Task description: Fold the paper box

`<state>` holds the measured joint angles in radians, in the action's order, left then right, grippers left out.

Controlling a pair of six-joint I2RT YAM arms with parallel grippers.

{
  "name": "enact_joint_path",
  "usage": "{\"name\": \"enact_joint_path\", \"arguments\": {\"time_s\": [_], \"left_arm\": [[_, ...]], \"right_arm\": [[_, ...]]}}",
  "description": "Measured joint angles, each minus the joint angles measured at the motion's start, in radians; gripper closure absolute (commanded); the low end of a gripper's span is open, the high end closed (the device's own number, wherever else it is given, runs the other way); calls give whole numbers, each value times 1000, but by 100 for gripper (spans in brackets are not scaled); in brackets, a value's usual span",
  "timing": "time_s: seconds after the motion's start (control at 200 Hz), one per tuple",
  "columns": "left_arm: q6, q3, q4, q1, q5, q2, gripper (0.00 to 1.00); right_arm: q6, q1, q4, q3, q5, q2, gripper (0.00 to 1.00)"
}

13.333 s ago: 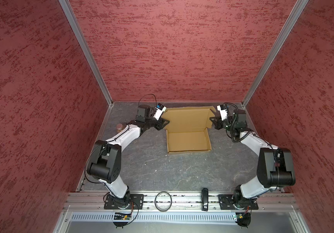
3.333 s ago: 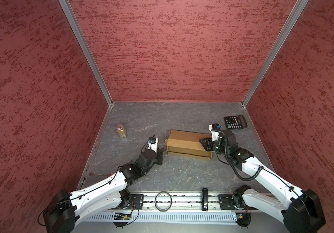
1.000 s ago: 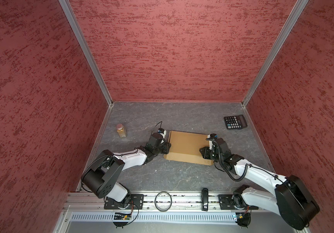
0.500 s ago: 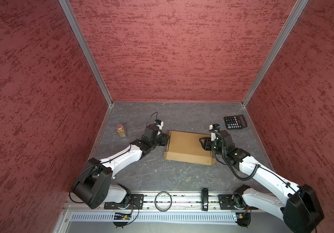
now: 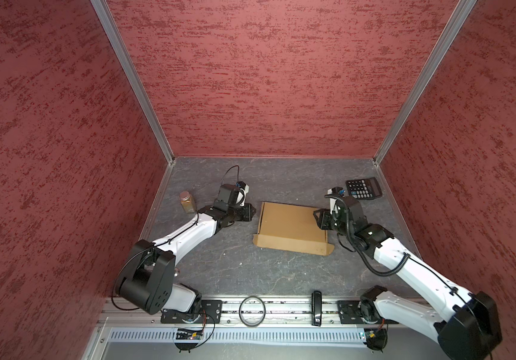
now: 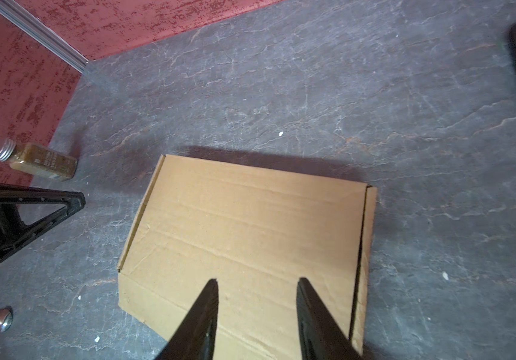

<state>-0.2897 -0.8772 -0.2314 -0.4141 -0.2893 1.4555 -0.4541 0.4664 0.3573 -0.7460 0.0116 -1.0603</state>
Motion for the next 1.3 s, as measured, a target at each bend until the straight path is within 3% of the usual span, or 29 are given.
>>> {"name": "enact_joint_path", "arguments": {"time_s": [0.441,1.297], "left_arm": [[11,-20,1,-2,-51,100,79],[18,-72,5,-50,-38,205,80]], "right_arm": [[3,-84,-12,97,-41,-31,58],[3,-125,-55,140,-101,-42,58]]}}
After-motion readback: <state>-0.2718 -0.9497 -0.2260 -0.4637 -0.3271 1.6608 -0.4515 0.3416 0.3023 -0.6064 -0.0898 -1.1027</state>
